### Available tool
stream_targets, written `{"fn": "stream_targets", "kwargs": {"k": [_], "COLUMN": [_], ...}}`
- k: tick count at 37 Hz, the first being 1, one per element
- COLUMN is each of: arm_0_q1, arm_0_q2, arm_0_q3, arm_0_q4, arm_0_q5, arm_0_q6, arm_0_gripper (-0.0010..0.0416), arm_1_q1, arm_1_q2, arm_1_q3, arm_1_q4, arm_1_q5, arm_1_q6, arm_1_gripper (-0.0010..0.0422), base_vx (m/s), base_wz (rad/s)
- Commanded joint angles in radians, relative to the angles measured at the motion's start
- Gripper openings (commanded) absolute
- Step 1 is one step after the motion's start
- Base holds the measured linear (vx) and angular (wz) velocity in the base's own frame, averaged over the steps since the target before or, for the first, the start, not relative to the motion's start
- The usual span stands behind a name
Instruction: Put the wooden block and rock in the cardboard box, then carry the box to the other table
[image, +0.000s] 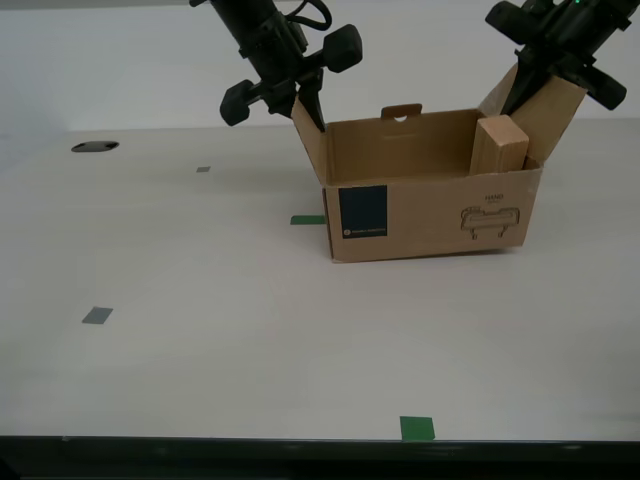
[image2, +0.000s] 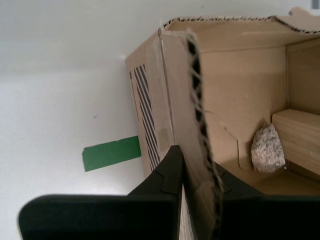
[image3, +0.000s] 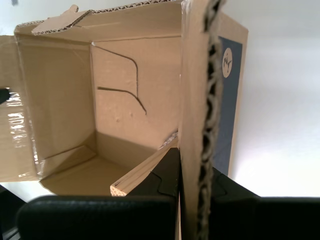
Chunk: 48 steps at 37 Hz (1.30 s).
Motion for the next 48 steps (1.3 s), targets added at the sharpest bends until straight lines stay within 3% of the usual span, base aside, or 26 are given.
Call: {"fn": "stream_targets", "kwargs": {"k": [1, 10, 24, 27, 30, 48], "arm_0_q1": [0.002, 0.005, 0.016, 0.018, 0.019, 0.032], "arm_0_q2": [-0.021, -0.046, -0.072, -0.099, -0.124, -0.375], "arm_0_q3": [0.031, 0.149, 0.316, 0.333, 0.346, 0.233], "arm_0_q4": [-0.021, -0.101, -0.204, -0.209, -0.220, -0.255], "arm_0_q5": [-0.008, -0.008, -0.008, -0.008, -0.008, -0.007], "arm_0_q6": [0.003, 0.021, 0.021, 0.022, 0.023, 0.025], "arm_0_gripper": [-0.0001, -0.0001, -0.0001, -0.0001, -0.0001, -0.0001], "arm_1_q1": [-0.001, -0.002, -0.003, -0.003, -0.003, -0.004], "arm_1_q2": [-0.001, -0.001, -0.008, -0.021, -0.051, -0.310], "arm_1_q3": [0.043, 0.175, 0.414, 0.444, 0.447, 0.298], "arm_1_q4": [-0.023, -0.087, -0.285, -0.303, -0.304, -0.316], "arm_1_q5": [0.029, 0.029, 0.035, 0.061, 0.088, 0.072], "arm_1_q6": [-0.002, 0.010, 0.079, 0.087, 0.089, 0.139], "arm_1_gripper": [-0.0002, -0.0002, -0.0002, -0.0002, -0.0002, -0.0001], "base_vx": [0.000, 0.000, 0.000, 0.000, 0.000, 0.000], "base_wz": [0.000, 0.000, 0.000, 0.000, 0.000, 0.000]}}
